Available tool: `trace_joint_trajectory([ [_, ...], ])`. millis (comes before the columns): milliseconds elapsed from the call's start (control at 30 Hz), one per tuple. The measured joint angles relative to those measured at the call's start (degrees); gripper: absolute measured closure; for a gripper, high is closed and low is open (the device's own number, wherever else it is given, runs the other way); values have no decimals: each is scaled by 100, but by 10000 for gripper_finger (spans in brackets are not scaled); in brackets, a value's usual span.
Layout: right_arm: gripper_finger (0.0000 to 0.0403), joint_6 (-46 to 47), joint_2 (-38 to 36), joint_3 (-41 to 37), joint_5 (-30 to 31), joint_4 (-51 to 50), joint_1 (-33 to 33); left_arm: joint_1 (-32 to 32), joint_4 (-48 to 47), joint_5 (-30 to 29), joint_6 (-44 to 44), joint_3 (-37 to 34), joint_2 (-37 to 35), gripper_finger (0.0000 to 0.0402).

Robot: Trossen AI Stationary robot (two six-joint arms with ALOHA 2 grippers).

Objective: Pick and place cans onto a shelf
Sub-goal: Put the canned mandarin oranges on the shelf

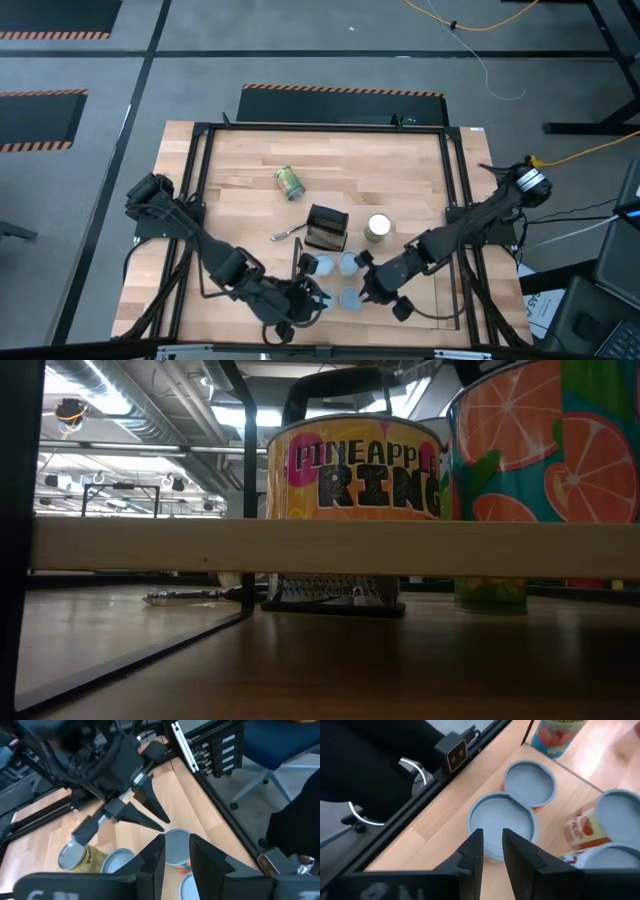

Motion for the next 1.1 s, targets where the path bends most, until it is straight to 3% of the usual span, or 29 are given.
trace_joint_trajectory([
  [1100,326,336,306,0,-232,329,144,-65,17,-13,-11,0,9,320],
])
